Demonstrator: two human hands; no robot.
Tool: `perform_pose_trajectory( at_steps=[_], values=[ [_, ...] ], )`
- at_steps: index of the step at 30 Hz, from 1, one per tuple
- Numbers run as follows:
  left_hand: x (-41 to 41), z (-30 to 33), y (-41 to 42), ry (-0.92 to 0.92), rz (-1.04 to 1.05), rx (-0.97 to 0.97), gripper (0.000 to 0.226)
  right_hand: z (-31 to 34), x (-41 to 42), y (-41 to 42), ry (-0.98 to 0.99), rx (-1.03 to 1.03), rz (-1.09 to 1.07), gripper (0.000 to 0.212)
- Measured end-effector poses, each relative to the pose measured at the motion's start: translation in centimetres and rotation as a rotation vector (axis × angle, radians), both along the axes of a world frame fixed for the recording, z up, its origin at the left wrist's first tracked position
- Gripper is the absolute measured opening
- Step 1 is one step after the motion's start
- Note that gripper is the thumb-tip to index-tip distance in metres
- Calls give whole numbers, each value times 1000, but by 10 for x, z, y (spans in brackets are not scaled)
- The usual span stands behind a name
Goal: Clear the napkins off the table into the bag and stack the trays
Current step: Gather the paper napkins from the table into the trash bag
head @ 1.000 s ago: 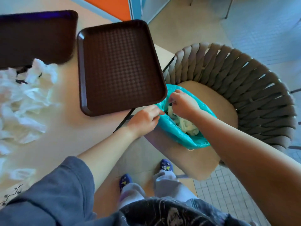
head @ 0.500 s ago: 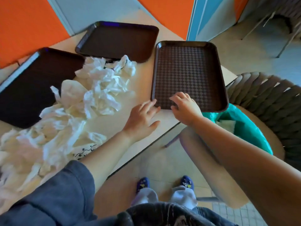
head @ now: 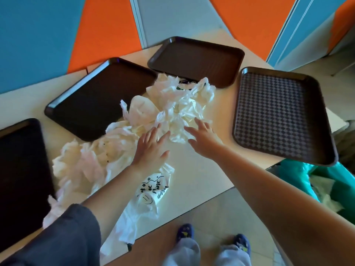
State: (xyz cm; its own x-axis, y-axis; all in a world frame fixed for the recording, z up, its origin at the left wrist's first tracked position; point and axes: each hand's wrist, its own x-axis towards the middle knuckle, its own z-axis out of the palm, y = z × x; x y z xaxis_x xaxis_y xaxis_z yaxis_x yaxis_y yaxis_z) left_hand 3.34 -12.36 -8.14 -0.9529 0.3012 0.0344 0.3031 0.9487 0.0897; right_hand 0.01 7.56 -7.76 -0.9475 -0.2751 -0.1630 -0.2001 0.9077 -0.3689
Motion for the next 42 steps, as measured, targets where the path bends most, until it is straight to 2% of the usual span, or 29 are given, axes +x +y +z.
perform_pose_trajectory(
  at_steps=[4,8,12,14,18,22,25,28,30,33,36,39,42],
  values=[
    [-16,-5,-16,-68,87,1,58,-6,-19,-26,-51,47,15,43],
    [-27,-10,-17,-123,98,-14,51,-12,-27,-35,-2,105,23,36],
    [-32,-13,-15,-102,73,10,50,-8,-30,-27,60,-12,-38,28],
    [-33,-9,-13,-29,65,108,51,-3,-29,-18,78,-101,-106,25],
    [-33,4,-10,52,78,533,54,0,-24,-2,121,-133,-141,46],
    [-39,19,5,131,0,653,51,5,-19,14,155,-107,-110,27],
    [-42,24,26,116,-44,667,50,13,-11,28,230,-155,-143,18],
    [-41,28,51,138,-140,665,39,22,-2,49,308,-134,-186,17],
    [-40,26,68,136,-190,670,30,28,2,67,288,-131,-218,18],
    [-38,30,99,97,-155,683,15,37,9,97,253,-117,-265,19],
    [-36,31,135,100,-251,524,9,44,19,130,247,-125,-352,17],
    [-33,35,177,38,-292,518,15,46,33,169,259,-148,-447,14],
    [-24,36,222,-160,-274,607,10,46,49,211,267,-219,-519,18]
  ],
)
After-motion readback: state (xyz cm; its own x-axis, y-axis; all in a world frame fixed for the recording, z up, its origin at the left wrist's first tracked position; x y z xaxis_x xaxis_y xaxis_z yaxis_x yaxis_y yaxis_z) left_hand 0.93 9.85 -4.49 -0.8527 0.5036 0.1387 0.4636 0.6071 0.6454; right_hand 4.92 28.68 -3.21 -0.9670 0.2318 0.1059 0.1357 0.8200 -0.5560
